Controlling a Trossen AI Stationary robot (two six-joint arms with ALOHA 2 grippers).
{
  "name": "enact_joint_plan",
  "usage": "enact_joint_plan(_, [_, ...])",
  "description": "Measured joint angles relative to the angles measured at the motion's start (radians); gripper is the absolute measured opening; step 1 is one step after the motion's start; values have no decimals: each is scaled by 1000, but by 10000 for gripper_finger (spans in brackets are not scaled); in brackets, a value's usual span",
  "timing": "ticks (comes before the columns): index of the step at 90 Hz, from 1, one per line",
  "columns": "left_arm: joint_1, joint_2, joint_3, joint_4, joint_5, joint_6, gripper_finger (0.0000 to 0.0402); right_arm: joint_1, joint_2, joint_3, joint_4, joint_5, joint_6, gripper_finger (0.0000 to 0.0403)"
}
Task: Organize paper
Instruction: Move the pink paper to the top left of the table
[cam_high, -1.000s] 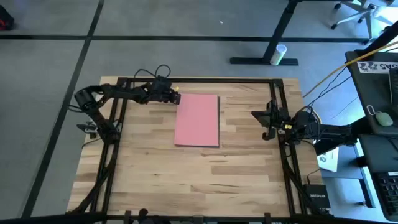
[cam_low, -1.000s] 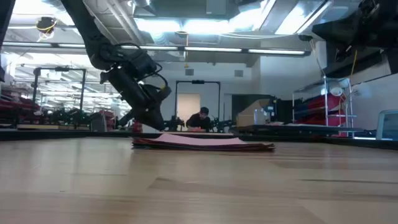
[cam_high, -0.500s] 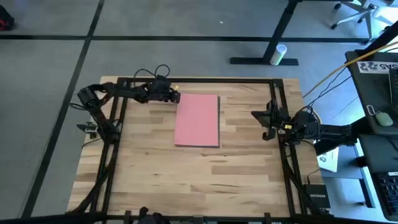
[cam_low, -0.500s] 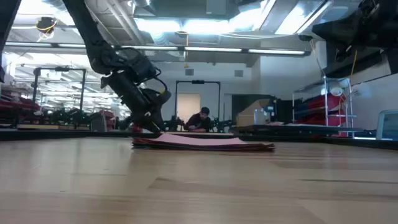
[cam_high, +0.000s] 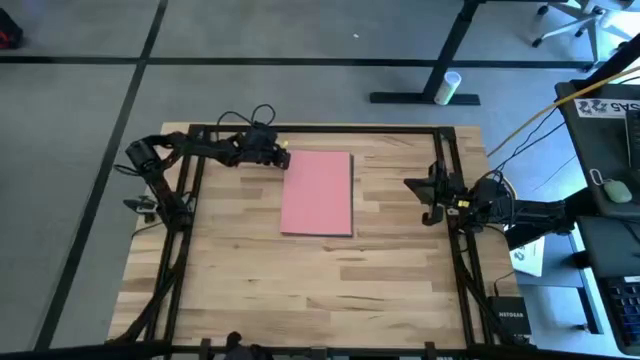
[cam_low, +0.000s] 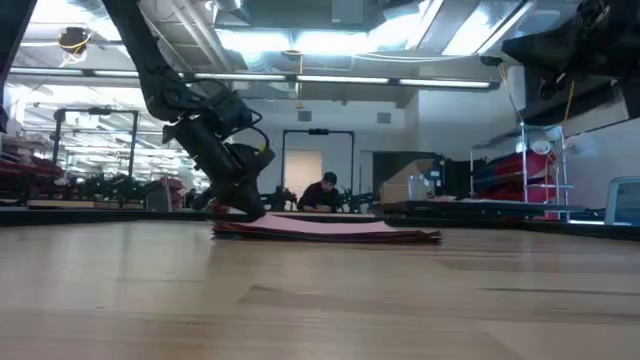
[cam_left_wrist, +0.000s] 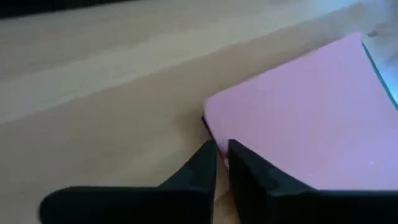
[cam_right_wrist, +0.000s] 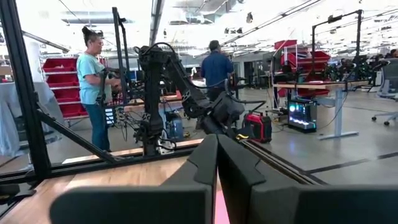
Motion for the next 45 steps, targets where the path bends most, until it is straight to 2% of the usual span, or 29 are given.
enact_joint_plan(45, [0, -11, 0, -61, 26, 76, 0, 0, 0, 0, -4, 1, 0, 1])
